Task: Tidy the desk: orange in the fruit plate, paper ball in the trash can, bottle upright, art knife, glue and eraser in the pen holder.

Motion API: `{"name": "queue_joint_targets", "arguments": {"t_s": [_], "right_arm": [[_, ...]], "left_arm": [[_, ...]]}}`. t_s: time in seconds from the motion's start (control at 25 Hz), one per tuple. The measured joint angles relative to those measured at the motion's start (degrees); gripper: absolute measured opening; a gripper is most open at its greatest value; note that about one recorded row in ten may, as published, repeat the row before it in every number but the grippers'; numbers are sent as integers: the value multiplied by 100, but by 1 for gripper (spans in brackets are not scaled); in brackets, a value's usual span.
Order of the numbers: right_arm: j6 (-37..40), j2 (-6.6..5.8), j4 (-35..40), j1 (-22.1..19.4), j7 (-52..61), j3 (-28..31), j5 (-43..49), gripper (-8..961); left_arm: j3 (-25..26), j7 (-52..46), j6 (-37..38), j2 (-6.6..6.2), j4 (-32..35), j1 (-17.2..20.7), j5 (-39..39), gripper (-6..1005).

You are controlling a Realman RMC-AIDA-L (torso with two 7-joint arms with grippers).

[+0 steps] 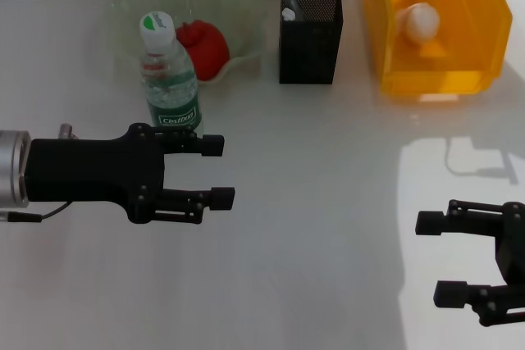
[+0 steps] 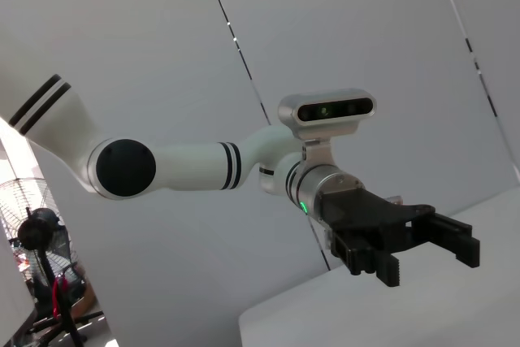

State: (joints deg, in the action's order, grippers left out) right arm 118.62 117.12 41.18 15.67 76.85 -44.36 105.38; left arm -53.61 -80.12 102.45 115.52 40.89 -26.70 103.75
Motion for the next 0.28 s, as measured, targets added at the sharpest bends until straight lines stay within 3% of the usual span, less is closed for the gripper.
{"name": "queue_joint_targets", "arguments": {"t_s": [0.28], "right_arm": [[-155,29,-91,-18,-146,35,-57,806]], "left_arm": [[11,-101,174,4,75,-14,29,779]]}}
